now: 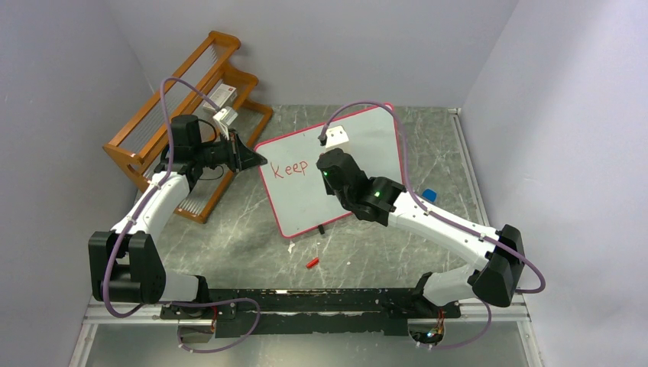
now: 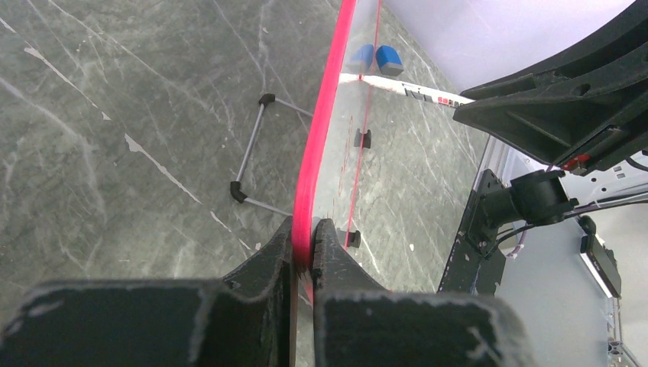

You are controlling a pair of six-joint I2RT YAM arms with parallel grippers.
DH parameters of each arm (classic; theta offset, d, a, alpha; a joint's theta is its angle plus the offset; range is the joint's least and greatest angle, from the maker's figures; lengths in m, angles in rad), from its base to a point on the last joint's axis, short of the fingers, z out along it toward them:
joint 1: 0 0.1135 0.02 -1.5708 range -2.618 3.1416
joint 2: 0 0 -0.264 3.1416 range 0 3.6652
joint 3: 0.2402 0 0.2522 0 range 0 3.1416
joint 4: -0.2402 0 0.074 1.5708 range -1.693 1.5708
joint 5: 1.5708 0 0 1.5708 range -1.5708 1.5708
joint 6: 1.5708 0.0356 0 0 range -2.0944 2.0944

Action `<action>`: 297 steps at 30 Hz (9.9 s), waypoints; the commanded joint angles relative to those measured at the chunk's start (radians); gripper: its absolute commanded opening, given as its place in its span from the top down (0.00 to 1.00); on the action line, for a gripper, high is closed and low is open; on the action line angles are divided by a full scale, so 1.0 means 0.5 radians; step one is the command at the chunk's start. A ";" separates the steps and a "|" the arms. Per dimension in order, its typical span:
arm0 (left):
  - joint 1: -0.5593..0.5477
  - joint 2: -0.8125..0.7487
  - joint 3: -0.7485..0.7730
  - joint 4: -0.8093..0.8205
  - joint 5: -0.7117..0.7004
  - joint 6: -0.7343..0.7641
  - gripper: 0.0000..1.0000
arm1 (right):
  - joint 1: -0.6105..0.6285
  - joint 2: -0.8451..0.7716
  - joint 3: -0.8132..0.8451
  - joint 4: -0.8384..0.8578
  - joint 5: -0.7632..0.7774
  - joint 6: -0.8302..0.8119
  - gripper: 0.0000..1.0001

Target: Write a sentence on the whiteboard

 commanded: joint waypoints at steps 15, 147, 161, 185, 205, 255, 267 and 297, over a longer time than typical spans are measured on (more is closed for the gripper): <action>-0.052 0.071 -0.020 -0.133 -0.199 0.223 0.95 | -0.026 -0.141 -0.047 -0.017 0.071 -0.044 1.00; -0.052 0.086 -0.014 -0.134 -0.182 0.226 0.95 | -0.096 -0.088 -0.042 0.160 0.152 -0.134 1.00; -0.052 0.087 -0.011 -0.140 -0.188 0.232 0.95 | -0.098 -0.109 -0.133 0.055 0.079 -0.053 1.00; -0.052 0.093 -0.005 -0.148 -0.198 0.236 0.95 | -0.104 -0.244 -0.159 0.098 0.150 -0.087 1.00; -0.052 0.096 -0.011 -0.146 -0.188 0.236 0.95 | -0.193 -0.160 -0.147 0.195 0.024 -0.123 1.00; -0.052 0.102 -0.005 -0.146 -0.188 0.236 0.95 | -0.213 -0.148 -0.166 0.140 -0.100 -0.095 1.00; -0.052 0.102 -0.005 -0.149 -0.193 0.239 0.95 | -0.213 -0.164 -0.193 0.087 -0.080 -0.087 1.00; -0.052 0.102 -0.005 -0.143 -0.188 0.232 0.95 | -0.213 -0.201 -0.196 0.054 -0.099 -0.063 1.00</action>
